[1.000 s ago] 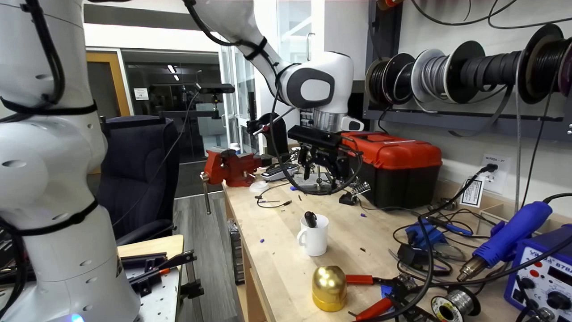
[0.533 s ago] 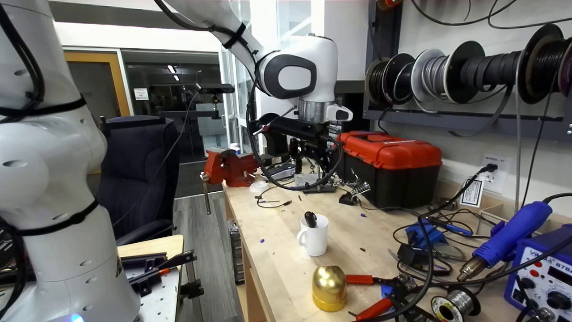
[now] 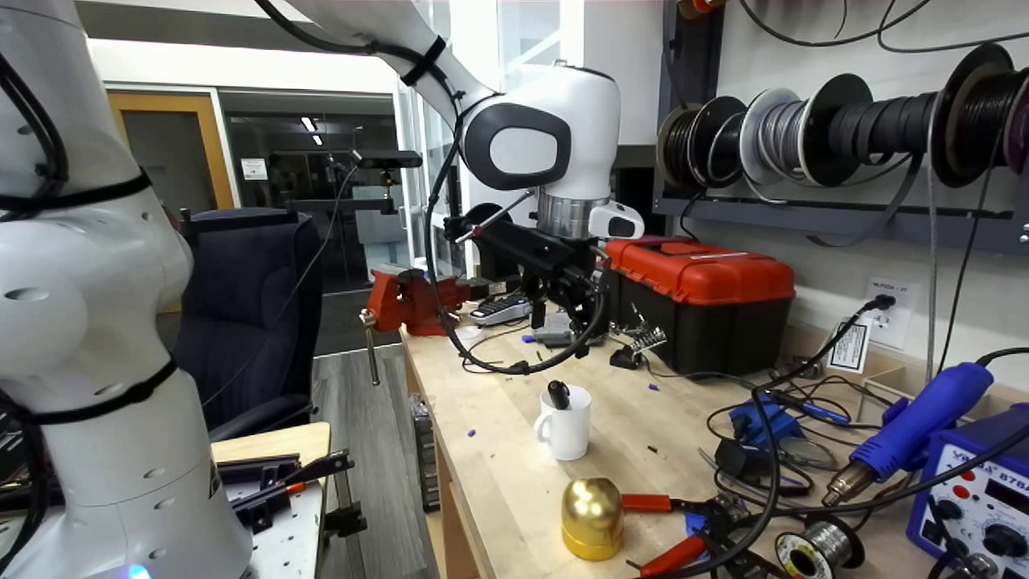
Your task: Remove the marker from the cup
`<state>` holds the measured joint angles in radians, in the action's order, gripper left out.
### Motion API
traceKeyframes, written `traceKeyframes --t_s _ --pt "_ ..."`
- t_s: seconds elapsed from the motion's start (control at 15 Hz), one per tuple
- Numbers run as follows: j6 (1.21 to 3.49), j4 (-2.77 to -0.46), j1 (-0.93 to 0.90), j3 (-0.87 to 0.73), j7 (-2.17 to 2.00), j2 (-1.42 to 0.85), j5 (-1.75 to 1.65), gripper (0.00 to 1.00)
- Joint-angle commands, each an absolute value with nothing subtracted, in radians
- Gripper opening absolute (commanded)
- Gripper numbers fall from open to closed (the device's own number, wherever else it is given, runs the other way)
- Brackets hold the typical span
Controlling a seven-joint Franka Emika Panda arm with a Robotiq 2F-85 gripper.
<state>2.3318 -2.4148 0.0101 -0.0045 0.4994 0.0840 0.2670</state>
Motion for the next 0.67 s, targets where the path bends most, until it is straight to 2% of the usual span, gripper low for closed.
traceKeyframes --t_s 0.0,0.6 --pt "2.368 -2.477 0.014 -0.039 0.491 0.132 0.301 1.00" --pt "2.374 -2.504 0.031 -0.082 0.471 0.117 0.296 1.00"
